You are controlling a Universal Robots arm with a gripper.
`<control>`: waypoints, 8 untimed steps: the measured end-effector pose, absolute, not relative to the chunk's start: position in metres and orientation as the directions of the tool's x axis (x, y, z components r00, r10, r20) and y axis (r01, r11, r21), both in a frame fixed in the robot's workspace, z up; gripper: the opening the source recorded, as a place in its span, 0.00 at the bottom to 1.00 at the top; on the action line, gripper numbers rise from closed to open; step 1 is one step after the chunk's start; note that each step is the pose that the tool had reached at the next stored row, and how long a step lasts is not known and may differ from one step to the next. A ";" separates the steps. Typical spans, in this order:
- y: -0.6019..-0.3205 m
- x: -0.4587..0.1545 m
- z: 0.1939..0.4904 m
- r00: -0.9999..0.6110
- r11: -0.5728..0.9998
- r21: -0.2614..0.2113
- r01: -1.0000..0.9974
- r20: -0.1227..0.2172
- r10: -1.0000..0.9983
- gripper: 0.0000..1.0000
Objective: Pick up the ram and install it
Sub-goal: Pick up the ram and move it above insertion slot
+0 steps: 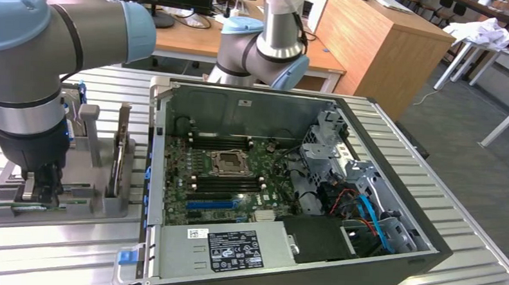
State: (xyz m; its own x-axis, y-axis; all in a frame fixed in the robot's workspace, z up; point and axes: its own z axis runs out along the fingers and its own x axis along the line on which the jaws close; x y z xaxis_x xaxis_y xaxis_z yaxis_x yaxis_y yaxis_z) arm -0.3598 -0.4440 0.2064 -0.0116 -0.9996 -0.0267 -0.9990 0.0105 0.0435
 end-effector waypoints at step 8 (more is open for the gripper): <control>-0.444 -0.360 0.202 -0.012 0.010 0.043 -0.999 -0.027 -1.000 0.30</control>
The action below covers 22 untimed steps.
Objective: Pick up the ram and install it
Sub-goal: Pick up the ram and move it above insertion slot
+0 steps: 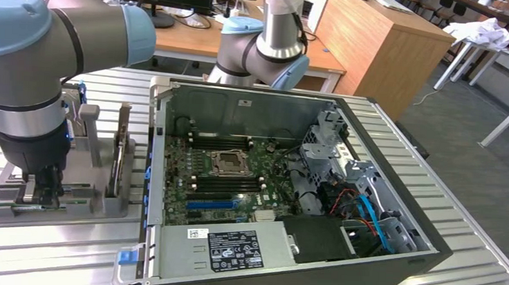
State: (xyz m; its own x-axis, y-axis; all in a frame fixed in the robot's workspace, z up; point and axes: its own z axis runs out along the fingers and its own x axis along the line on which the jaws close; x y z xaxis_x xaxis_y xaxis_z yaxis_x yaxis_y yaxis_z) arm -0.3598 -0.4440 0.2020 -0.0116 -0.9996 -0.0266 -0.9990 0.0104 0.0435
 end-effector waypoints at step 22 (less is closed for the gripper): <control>-0.444 -0.360 0.200 0.008 -0.009 0.043 -0.999 -0.027 -1.000 0.30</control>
